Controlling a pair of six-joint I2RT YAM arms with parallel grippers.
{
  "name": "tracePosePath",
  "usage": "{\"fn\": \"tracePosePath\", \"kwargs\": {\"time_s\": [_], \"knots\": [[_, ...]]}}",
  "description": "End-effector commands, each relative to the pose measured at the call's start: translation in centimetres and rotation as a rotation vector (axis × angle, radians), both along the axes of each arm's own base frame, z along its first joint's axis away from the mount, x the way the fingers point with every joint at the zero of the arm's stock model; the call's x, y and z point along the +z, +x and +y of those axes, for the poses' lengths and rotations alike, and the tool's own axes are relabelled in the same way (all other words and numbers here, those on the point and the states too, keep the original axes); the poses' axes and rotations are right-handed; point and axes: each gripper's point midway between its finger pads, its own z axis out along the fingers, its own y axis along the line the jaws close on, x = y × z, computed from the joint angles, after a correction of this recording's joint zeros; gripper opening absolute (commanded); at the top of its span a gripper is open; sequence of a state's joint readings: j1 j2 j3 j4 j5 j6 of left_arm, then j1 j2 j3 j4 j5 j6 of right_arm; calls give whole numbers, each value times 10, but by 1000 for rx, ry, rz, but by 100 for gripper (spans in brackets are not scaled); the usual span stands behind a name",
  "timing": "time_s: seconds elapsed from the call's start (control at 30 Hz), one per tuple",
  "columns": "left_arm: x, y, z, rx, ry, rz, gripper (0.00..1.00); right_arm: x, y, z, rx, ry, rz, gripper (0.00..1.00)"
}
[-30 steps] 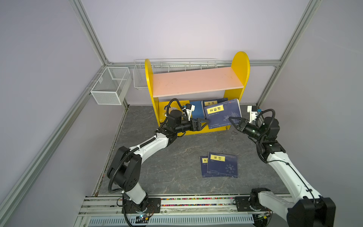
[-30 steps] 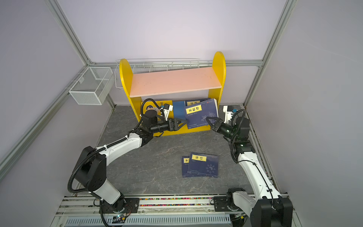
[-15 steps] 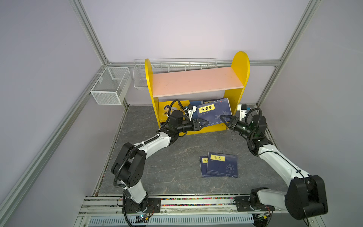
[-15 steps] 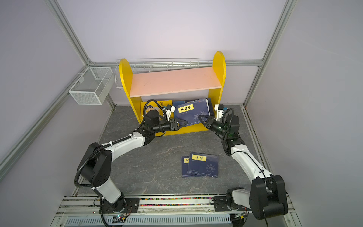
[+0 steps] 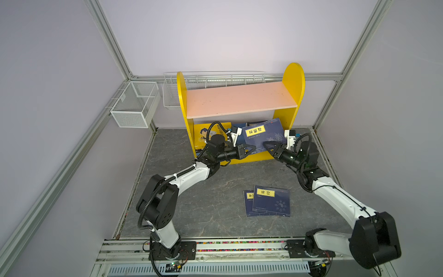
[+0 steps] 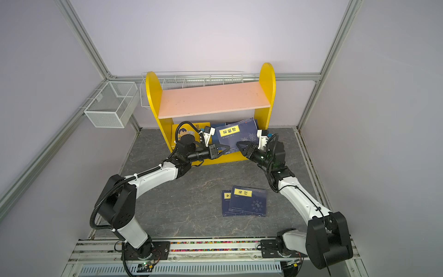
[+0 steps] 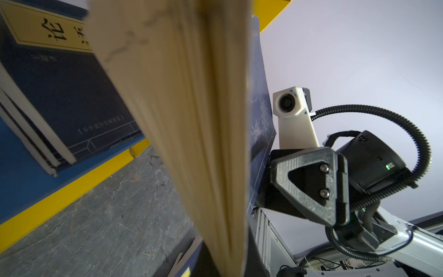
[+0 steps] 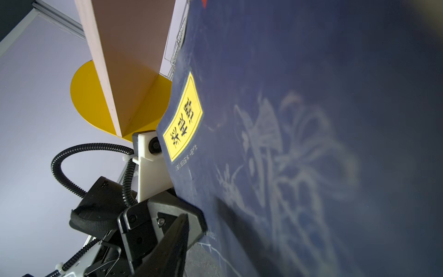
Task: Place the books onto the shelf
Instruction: 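Carry the upright dark blue book to the blue shelf with both grippers, then lay the dark blue book onto the shelf stack and open both grippers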
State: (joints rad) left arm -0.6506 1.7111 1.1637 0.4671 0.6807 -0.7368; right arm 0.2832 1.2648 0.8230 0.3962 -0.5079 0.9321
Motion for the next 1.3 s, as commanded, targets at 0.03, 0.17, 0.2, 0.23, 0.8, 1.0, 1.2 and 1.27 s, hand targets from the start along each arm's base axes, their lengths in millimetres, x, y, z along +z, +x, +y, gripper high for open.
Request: {"fn": "tracePosePath", "kwargs": {"time_s": [0.03, 0.17, 0.2, 0.23, 0.8, 1.0, 1.2, 1.27], "knots": [[31, 7, -8, 15, -85, -56, 0, 26, 4, 5, -8, 72, -76, 47], [29, 8, -10, 17, -82, -47, 0, 37, 7, 4, -34, 112, -113, 31], [28, 7, -11, 17, -80, -43, 0, 39, 8, 4, -42, 114, -118, 26], [26, 8, -11, 20, -77, -40, 0, 42, 9, 3, -52, 113, -123, 20], [4, 32, 66, 483, 223, -117, 76, 42, 55, -1, -145, 48, -131, 11], [0, 34, 109, 665, 345, -145, 76, 38, 81, -2, -192, 74, -98, 11], [-9, 30, 111, 657, 377, -129, 76, 19, 104, -7, -253, 109, -20, 13], [-10, 29, 111, 650, 383, -126, 75, 11, 110, -13, -285, 115, 7, 14]]}}
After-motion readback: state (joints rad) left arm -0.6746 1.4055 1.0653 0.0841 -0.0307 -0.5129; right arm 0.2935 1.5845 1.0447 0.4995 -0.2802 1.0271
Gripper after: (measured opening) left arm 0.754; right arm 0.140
